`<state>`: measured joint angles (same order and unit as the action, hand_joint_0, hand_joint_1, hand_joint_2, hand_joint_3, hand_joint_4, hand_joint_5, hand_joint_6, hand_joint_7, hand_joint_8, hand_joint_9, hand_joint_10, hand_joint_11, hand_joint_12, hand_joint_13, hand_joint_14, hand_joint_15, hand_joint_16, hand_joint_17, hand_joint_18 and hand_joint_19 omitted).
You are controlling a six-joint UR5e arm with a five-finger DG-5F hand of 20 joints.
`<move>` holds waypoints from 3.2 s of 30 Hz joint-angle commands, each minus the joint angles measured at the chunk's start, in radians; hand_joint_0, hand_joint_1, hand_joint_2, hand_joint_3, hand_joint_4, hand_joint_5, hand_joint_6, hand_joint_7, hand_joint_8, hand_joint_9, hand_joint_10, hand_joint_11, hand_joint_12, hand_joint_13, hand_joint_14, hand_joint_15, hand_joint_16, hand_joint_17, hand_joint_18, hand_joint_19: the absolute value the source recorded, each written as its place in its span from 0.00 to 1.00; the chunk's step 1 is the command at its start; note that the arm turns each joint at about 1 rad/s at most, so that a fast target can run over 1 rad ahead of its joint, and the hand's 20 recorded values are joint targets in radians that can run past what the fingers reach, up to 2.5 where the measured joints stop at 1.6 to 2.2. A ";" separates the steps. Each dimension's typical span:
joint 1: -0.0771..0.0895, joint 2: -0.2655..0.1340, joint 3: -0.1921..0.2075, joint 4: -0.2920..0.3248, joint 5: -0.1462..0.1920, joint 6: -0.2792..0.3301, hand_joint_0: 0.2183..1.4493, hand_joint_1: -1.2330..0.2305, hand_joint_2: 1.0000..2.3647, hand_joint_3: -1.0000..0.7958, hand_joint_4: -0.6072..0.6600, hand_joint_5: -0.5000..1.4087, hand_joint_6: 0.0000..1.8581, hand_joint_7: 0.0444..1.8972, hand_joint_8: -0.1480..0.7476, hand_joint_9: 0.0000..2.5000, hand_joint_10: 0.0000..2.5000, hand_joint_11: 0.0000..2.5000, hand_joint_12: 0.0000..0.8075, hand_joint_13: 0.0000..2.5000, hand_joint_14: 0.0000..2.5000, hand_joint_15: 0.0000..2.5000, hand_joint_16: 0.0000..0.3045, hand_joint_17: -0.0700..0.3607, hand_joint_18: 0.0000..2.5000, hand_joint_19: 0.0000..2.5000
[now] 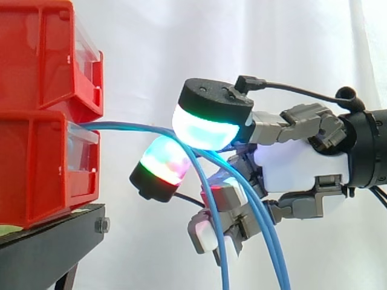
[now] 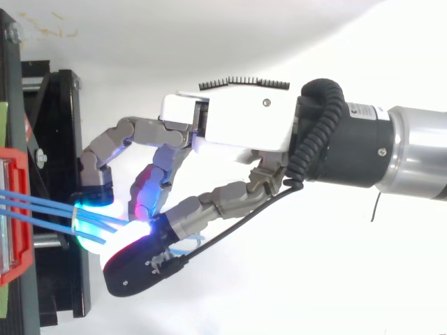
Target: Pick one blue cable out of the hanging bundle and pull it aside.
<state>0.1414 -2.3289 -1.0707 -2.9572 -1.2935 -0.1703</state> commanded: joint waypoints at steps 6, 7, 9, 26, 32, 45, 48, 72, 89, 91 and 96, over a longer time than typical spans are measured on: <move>0.000 0.005 0.000 0.000 -0.001 -0.005 0.24 0.26 0.00 0.28 0.48 0.19 0.53 0.34 0.50 0.48 0.01 0.39 0.44 0.39 0.01 0.30 0.14 0.39 0.34 0.26; 0.000 0.006 0.000 0.000 -0.001 -0.005 0.19 0.36 0.00 0.28 0.50 0.19 0.52 0.37 0.54 0.48 0.01 0.38 0.48 0.40 0.01 0.30 0.16 0.42 0.36 0.26; 0.000 0.005 0.000 0.000 -0.001 -0.005 0.18 0.43 0.00 0.28 0.51 0.19 0.52 0.36 0.56 0.49 0.01 0.38 0.50 0.41 0.01 0.30 0.17 0.44 0.36 0.26; -0.002 0.036 0.000 -0.033 -0.009 -0.017 0.37 0.26 0.02 0.47 0.41 0.19 0.52 0.50 0.49 0.48 0.01 0.41 0.45 0.38 0.01 0.31 0.15 0.40 0.34 0.28; -0.002 0.042 0.000 -0.066 -0.010 -0.028 0.45 0.24 0.00 0.28 0.31 0.18 0.52 0.58 0.47 0.49 0.01 0.40 0.42 0.39 0.01 0.29 0.14 0.38 0.35 0.26; -0.005 0.042 0.000 -0.072 -0.012 -0.028 0.17 0.41 0.00 0.28 0.48 0.20 0.51 0.37 0.53 0.53 0.01 0.40 0.49 0.43 0.01 0.31 0.16 0.42 0.37 0.27; -0.006 0.042 0.000 -0.072 -0.018 -0.028 0.18 0.49 0.00 0.28 0.48 0.20 0.51 0.37 0.55 0.54 0.01 0.40 0.50 0.43 0.01 0.32 0.17 0.43 0.37 0.28; -0.013 0.053 0.000 -0.102 -0.024 -0.054 0.37 0.26 0.00 0.28 0.40 0.17 0.51 0.35 0.45 0.50 0.01 0.44 0.40 0.42 0.01 0.34 0.13 0.36 0.37 0.30; -0.045 0.062 0.000 -0.166 -0.106 -0.153 0.28 0.40 0.01 0.38 0.46 0.20 0.50 0.43 0.48 0.54 0.01 0.45 0.43 0.43 0.01 0.36 0.14 0.39 0.35 0.34; -0.045 0.071 0.000 -0.166 -0.106 -0.167 0.28 0.38 0.01 0.40 0.46 0.19 0.50 0.42 0.48 0.54 0.01 0.46 0.43 0.43 0.01 0.36 0.14 0.39 0.35 0.33; -0.045 0.088 0.000 -0.166 -0.101 -0.192 0.31 0.32 0.01 0.41 0.46 0.18 0.51 0.38 0.47 0.51 0.01 0.47 0.42 0.43 0.01 0.36 0.14 0.38 0.36 0.33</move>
<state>0.0969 -2.2486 -1.0707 -3.1228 -1.3957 -0.3487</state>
